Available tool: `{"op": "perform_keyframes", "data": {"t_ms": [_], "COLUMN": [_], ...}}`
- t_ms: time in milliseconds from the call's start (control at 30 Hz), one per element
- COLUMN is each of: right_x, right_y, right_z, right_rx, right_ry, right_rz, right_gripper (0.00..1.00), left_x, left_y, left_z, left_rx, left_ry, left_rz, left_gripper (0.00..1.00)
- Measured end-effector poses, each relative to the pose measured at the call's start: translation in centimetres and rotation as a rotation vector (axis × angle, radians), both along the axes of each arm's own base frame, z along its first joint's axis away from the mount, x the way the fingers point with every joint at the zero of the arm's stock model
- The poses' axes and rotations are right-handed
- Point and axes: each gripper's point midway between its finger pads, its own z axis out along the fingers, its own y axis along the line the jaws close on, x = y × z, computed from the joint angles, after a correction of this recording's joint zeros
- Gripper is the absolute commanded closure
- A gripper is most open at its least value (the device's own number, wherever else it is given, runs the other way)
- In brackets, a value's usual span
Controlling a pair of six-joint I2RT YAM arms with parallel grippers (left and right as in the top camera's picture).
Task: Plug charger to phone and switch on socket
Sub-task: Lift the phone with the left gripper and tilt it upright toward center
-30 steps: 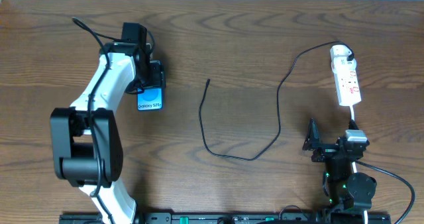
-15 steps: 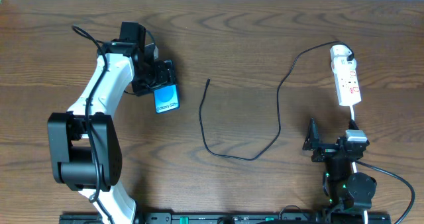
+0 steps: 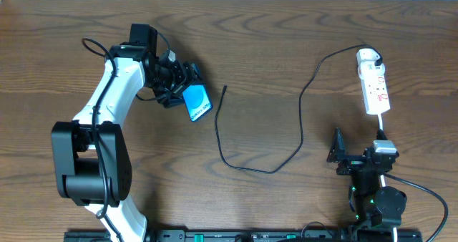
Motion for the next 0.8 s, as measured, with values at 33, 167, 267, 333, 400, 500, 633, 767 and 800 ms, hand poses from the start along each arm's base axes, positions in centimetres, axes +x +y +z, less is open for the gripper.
{"op": "perform_keyframes", "data": {"t_ms": [33, 167, 267, 333, 400, 500, 633, 767, 800], "right_x": [0.0, 0.0, 0.0, 0.0, 0.0, 0.0, 0.0, 0.0, 0.0], "right_y": [0.0, 0.0, 0.0, 0.0, 0.0, 0.0, 0.0, 0.0, 0.0], "right_z": [0.0, 0.0, 0.0, 0.0, 0.0, 0.0, 0.0, 0.0, 0.0], "right_rx": [0.000, 0.000, 0.000, 0.000, 0.000, 0.000, 0.000, 0.000, 0.000], "right_ry": [0.000, 0.000, 0.000, 0.000, 0.000, 0.000, 0.000, 0.000, 0.000], "right_rz": [0.000, 0.000, 0.000, 0.000, 0.000, 0.000, 0.000, 0.000, 0.000], "right_gripper": [0.01, 0.01, 0.01, 0.01, 0.01, 0.01, 0.01, 0.01, 0.01], "left_x": [-0.1, -0.2, -0.4, -0.4, -0.5, -0.7, -0.8, -0.9, -0.9], "left_y": [-0.3, -1.1, -1.5, -1.9, -2.2, -2.7, -3.2, -3.5, -3.6], "left_z": [0.2, 0.8, 1.3, 1.6, 1.9, 2.5, 3.0, 3.4, 3.5], "left_rx": [-0.023, -0.091, -0.132, -0.162, -0.195, -0.242, -0.288, -0.322, -0.329], "left_ry": [0.013, 0.065, 0.105, 0.132, 0.160, 0.199, 0.250, 0.299, 0.309], "left_rz": [0.011, 0.056, 0.091, 0.112, 0.131, 0.154, 0.187, 0.220, 0.226], "left_gripper": [0.26, 0.25, 0.26, 0.26, 0.26, 0.27, 0.28, 0.28, 0.28]}}
